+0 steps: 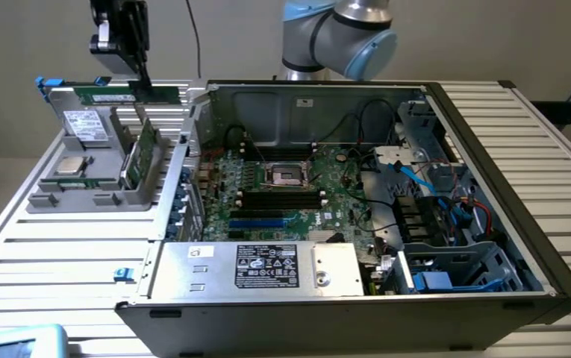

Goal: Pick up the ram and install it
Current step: 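Pick up the ram and move it above insertion slot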

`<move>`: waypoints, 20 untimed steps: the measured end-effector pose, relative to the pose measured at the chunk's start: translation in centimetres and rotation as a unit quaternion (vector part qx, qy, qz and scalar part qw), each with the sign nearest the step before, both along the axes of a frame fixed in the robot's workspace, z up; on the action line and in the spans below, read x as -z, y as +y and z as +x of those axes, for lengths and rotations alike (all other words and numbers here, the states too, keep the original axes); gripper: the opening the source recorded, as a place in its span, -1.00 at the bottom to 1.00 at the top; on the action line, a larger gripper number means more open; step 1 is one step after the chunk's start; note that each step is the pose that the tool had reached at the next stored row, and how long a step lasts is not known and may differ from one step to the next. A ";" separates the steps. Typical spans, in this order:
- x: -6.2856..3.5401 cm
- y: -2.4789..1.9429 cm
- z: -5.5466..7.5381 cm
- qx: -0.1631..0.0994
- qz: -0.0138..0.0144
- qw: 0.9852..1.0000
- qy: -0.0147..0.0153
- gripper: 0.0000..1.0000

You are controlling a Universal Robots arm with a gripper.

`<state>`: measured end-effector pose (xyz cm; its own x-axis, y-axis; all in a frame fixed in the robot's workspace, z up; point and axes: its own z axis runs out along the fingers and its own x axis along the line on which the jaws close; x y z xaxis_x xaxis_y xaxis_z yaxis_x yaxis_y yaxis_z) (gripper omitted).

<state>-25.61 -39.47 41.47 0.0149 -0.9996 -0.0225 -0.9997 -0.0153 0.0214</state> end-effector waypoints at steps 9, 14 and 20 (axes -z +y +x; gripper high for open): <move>0.00 0.00 4.1 0.000 0.000 1.000 0.001 -0.74; 0.00 0.00 6.4 0.000 0.000 1.000 0.001 -0.74; 0.00 0.00 9.1 0.000 0.000 1.000 0.001 -0.74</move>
<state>-16.49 -39.47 41.47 0.0149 -0.9996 -0.0225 -0.9996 -0.0155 0.0235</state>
